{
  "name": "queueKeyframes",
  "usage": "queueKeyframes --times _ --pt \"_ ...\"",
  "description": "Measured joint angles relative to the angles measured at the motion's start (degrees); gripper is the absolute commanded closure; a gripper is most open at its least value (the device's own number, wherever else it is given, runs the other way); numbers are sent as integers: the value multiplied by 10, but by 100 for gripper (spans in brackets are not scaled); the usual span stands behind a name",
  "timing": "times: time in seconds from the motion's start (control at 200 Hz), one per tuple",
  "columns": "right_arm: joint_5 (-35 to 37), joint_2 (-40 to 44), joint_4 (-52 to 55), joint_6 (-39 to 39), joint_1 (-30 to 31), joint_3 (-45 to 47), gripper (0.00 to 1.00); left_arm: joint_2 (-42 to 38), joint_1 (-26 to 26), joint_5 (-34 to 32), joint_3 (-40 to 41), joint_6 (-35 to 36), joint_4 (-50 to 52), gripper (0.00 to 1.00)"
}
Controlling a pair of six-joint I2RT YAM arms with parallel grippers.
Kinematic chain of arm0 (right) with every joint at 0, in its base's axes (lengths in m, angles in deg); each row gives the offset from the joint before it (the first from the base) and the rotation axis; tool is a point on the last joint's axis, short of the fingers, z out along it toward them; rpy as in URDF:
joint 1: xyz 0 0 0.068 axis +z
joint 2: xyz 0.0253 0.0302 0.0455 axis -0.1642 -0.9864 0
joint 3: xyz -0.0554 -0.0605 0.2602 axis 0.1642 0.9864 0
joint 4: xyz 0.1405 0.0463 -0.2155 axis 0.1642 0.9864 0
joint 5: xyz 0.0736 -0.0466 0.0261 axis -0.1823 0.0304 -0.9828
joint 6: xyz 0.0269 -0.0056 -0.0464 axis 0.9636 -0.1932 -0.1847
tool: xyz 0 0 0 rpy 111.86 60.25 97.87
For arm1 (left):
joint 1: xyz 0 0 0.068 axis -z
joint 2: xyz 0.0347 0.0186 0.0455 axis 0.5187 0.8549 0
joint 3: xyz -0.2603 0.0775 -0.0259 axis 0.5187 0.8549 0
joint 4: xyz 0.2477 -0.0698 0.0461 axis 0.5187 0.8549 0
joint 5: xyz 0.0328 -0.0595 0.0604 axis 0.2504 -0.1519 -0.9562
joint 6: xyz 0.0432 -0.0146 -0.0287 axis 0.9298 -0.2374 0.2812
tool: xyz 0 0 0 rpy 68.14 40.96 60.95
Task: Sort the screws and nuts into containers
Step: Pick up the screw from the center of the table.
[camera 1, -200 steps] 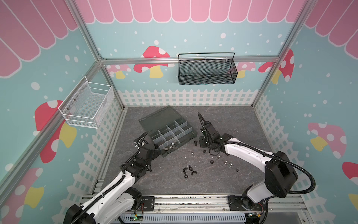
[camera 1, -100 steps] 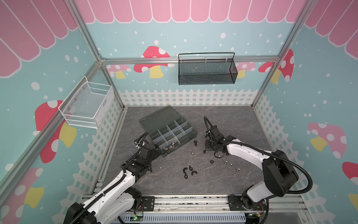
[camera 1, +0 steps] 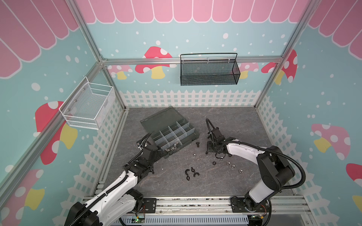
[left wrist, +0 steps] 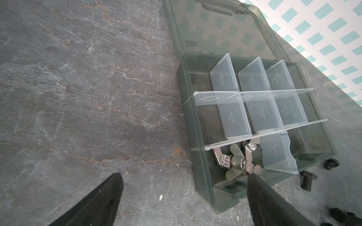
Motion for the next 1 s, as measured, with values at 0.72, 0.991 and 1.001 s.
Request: queueKeyframes --times 0.72,0.991,1.001 --pt "-38 -47 -73 8 -26 8 48 4 0 6 0 0 0 0" --pt "-50 -78 -64 -21 -26 -31 49 4 0 6 0 0 0 1" --pt "-51 -79 -63 -22 -26 -33 49 4 0 6 0 0 0 1"
